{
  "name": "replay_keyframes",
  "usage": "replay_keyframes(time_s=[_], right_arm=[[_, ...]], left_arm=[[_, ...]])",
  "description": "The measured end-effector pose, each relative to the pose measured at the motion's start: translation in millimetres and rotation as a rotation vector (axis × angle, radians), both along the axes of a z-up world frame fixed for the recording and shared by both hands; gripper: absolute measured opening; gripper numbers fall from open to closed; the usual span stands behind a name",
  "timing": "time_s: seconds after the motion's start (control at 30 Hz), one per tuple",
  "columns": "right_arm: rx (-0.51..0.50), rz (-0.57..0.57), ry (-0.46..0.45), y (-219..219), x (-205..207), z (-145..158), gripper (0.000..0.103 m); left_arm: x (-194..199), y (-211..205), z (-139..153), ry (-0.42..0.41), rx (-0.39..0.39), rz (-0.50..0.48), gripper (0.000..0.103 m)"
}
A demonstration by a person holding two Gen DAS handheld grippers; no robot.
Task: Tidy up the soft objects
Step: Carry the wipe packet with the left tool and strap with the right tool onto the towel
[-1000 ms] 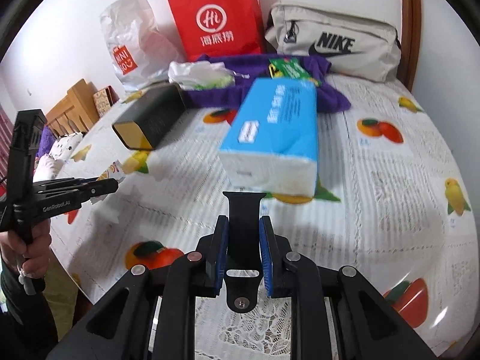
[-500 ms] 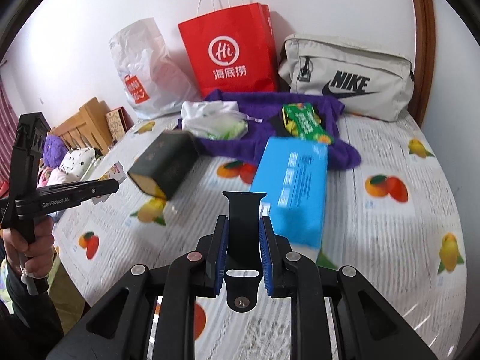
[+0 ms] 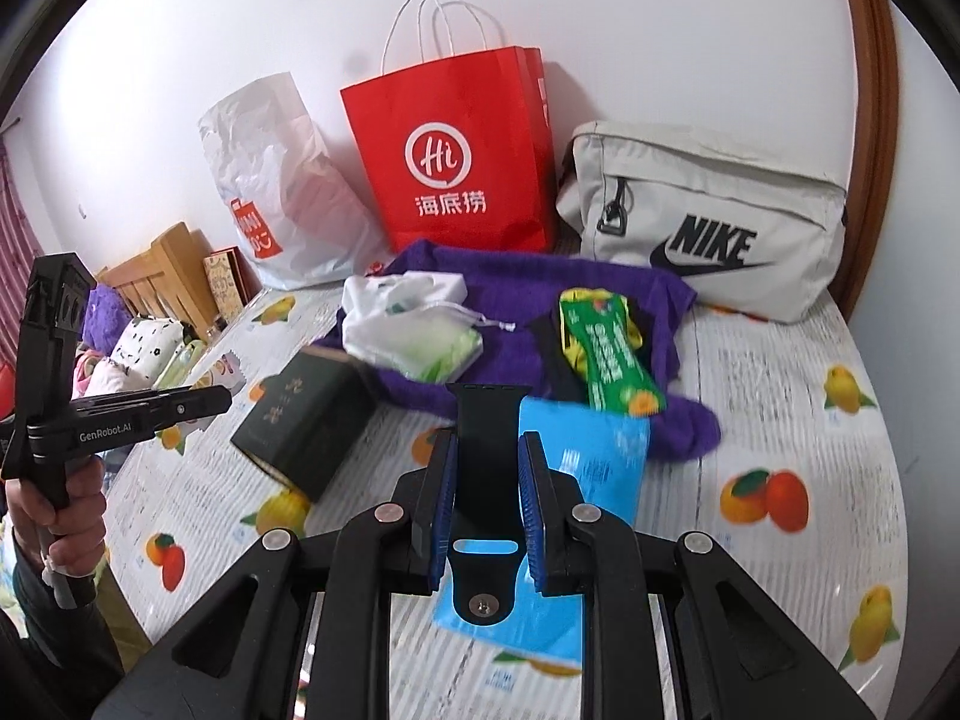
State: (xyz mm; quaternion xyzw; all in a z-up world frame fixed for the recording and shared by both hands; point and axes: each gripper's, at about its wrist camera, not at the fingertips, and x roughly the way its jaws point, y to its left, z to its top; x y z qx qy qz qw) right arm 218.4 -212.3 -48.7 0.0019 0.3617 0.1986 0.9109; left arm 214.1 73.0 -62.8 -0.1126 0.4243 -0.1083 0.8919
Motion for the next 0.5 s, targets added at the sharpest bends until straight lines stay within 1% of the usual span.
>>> replay_keyframes(time_s=[0.3,0.5], right_arm=[[-0.012,0.002,-0.016,8,43,9,0.021],[-0.007,0.012,-0.011,15,72,8,0.021]], left_arm=[[39,-5,4,0.003,0.005,-0.016,0.011],[67,-10,4,0.013,0.014,-0.021,0.011]])
